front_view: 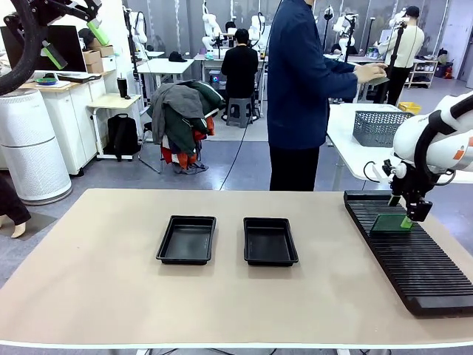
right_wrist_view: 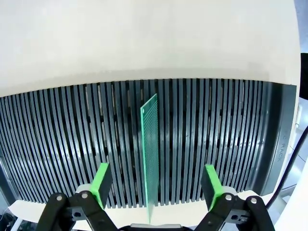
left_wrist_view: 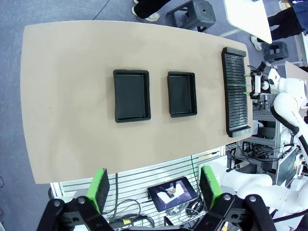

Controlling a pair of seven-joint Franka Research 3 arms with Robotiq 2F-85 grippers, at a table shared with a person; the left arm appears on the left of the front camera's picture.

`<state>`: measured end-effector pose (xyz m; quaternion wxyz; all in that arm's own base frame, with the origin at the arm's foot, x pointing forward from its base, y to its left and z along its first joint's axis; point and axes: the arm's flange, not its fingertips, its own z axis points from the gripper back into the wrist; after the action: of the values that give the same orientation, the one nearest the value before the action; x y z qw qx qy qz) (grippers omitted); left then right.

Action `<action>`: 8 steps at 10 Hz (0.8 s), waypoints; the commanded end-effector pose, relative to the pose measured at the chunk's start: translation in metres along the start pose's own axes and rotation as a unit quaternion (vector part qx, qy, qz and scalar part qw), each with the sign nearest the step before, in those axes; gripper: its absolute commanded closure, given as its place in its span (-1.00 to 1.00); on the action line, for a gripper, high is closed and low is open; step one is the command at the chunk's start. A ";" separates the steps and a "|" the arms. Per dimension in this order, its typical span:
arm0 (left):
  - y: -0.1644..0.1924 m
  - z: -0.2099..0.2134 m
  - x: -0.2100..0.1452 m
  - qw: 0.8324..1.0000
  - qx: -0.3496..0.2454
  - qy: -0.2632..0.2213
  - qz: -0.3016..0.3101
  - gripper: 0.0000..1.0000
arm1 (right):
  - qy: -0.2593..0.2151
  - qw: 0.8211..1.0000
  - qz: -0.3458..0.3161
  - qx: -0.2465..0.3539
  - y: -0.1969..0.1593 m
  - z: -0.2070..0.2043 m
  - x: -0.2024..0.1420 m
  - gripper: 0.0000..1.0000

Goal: Inspect and transfer BCBs to ESD trays.
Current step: Pick up the Blank PCB from the PCB Rack and place it in the left ESD tray.

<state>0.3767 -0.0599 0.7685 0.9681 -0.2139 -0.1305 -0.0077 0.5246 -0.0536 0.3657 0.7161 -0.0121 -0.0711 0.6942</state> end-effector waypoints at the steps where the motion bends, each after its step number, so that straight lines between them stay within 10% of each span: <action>1: 0.001 -0.001 0.000 1.000 0.000 0.001 -0.004 -1.00 | 0.012 1.000 0.016 0.005 -0.002 -0.005 -0.003 -0.91; 8: 0.001 -0.001 0.000 1.000 0.000 0.001 -0.004 -1.00 | 0.000 0.999 0.039 -0.012 0.002 -0.014 -0.008 -0.25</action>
<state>0.3767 -0.0599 0.7685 0.9681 -0.2139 -0.1305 -0.0077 0.5256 -0.0570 0.3566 0.6989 -0.0221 -0.0585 0.7125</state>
